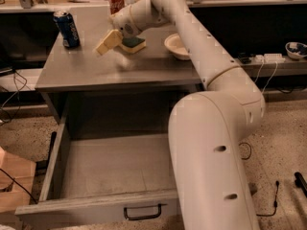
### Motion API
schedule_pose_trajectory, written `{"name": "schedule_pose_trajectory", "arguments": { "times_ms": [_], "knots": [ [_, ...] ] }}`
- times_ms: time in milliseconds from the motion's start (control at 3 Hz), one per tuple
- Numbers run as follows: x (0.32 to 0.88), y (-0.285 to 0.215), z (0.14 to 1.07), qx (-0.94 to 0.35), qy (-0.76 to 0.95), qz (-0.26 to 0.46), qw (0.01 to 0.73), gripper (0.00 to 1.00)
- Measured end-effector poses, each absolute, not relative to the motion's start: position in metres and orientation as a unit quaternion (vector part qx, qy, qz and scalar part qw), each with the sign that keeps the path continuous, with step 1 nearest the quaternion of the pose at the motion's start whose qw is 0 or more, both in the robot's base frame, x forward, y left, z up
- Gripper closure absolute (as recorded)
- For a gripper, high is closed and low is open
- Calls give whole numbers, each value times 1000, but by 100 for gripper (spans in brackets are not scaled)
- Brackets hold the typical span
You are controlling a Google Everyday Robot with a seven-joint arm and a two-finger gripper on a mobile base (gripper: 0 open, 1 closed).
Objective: Place pepsi can into top drawer
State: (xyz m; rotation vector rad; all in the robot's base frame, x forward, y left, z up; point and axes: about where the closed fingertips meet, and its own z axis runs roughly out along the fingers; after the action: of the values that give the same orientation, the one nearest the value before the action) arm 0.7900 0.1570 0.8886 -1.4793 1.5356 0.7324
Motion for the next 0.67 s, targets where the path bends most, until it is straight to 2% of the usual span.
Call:
{"name": "schedule_pose_trajectory", "arguments": {
  "times_ms": [667],
  "knots": [
    [798,226,877,-624,580,317,416,0]
  ]
}}
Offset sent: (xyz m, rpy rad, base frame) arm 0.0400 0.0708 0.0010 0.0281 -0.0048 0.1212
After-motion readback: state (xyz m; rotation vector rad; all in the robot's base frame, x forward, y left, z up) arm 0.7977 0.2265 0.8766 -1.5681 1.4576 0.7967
